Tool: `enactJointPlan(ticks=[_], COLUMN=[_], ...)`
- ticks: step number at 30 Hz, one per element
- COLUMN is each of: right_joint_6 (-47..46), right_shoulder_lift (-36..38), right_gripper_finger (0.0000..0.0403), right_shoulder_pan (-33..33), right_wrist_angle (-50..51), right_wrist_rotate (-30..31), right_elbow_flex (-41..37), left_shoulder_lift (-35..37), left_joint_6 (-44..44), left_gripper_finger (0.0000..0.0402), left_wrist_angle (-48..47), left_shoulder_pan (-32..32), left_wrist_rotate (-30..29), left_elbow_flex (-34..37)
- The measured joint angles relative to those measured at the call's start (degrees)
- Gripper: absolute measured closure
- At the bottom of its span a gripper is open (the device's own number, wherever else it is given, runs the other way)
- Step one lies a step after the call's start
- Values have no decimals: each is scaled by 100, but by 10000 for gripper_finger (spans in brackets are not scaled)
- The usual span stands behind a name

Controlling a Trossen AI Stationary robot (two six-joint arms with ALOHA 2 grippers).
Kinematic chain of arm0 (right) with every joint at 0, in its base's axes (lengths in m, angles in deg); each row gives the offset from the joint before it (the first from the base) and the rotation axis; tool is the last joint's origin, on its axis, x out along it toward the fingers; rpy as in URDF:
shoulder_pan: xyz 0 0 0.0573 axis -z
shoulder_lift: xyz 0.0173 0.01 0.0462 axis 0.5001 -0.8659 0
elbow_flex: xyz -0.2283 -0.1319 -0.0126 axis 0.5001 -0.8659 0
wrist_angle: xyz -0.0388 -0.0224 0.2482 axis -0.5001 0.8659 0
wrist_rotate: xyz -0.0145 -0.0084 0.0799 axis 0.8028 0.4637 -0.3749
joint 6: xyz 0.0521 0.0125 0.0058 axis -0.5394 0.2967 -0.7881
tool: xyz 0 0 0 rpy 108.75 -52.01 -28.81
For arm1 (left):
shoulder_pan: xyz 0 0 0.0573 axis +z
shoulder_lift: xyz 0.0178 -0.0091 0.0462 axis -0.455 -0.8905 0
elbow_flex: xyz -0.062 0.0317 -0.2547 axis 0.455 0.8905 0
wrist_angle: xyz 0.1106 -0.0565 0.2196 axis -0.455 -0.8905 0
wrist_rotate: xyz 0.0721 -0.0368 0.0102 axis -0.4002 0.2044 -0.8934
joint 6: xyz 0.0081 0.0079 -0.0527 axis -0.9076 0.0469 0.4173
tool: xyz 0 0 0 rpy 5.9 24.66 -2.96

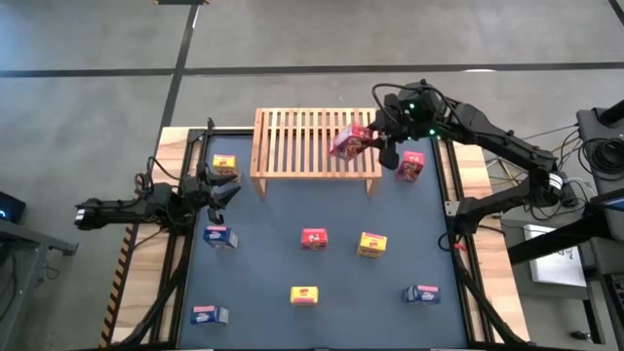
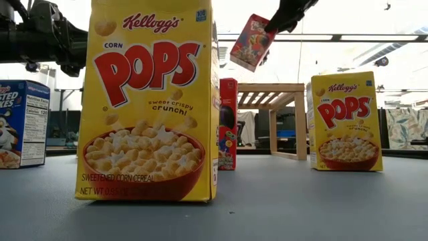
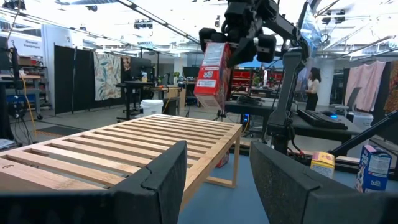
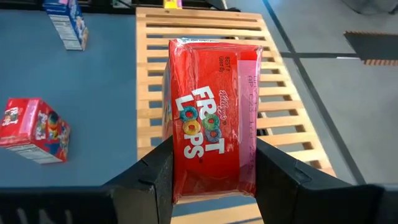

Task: Stack cereal on shelf
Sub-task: Put the bottom right red cereal box on the shelf

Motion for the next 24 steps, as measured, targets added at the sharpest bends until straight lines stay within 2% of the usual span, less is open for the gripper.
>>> enactJointPlan(ticks=[15,24], right_joint_6=[814,1118], right_shoulder_lift=[-281,-539], right_gripper_finger=[243,243], right_shoulder_pan=[452,971], right_wrist_angle=[83,122], right_wrist_rotate=[-31,-2], right_elbow_flex=[5,70], left_shoulder_lift=[0,-1], left_joint_6=[0,0], left_gripper_finger=[242,242], left_wrist_angle=[0,0], left_shoulder_pan=[2,1], left_wrist_rotate=[0,0], left_elbow_flex=[0,0])
